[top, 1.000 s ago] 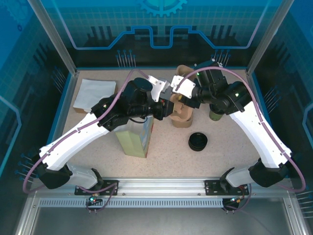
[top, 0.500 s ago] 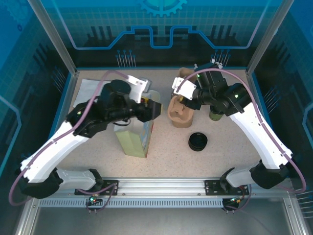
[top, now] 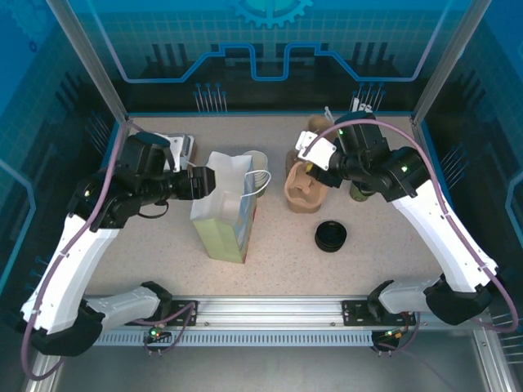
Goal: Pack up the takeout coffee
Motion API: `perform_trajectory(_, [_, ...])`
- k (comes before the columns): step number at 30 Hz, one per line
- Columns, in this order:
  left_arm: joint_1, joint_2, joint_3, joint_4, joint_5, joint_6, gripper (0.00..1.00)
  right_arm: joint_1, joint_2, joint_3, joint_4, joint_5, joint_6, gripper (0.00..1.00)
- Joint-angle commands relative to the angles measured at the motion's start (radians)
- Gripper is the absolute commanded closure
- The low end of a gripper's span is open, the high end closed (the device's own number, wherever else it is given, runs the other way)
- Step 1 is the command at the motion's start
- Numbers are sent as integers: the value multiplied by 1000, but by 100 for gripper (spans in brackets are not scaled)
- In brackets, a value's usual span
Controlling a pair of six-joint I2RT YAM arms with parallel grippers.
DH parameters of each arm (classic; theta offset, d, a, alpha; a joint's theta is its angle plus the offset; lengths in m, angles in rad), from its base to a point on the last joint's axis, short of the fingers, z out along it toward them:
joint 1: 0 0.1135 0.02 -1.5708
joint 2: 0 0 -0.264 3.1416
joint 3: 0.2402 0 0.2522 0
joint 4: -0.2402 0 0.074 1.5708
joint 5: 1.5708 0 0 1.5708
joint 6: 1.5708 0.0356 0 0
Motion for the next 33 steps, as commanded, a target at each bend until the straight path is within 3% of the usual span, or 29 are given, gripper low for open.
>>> perform_trajectory(1, [33, 17, -37, -87, 7, 42, 28, -15, -32, -17, 20, -13, 25, 65])
perform_trajectory(9, [41, 65, -94, -96, -71, 73, 30, -21, -57, -41, 22, -17, 35, 65])
perform_trajectory(27, [41, 110, -126, -66, -38, 77, 74, -26, -102, -54, 18, -49, 54, 66])
perform_trajectory(33, [42, 80, -141, -7, 53, 33, 86, -29, -141, -52, 57, -135, 77, 66])
